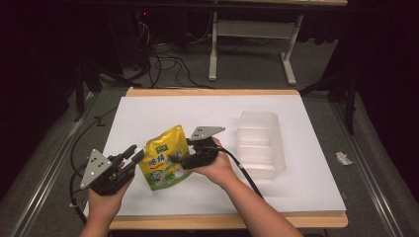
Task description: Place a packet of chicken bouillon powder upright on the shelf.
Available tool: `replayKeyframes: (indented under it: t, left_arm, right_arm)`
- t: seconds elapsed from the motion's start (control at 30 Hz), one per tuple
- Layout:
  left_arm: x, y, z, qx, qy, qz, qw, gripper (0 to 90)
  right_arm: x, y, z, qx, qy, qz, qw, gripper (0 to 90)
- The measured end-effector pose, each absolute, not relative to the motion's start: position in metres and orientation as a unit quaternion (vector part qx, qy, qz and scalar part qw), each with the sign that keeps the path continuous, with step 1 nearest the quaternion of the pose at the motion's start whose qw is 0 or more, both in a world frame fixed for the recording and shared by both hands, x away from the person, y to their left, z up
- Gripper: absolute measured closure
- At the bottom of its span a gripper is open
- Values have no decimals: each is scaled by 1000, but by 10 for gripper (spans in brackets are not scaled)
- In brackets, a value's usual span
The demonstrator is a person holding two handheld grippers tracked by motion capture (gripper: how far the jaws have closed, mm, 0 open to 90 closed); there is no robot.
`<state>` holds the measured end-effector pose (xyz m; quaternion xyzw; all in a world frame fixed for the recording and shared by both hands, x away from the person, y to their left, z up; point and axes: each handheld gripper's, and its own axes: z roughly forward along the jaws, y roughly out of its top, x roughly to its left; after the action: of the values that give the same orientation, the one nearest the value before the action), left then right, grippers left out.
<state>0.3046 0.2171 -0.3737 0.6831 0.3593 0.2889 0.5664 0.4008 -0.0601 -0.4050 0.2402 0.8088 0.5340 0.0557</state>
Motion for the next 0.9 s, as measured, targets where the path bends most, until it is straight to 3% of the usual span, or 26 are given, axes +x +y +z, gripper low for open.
replayKeyframes:
  t: [0.6,0.9]
  left_arm:
    - [307,209,-378,695,350,276,564,603]
    - [306,207,-378,702,332,268,570,588]
  right_arm:
    - [358,-89,-405,197,803,559,65,463]
    - [357,-92,-408,200,799,566,35,529]
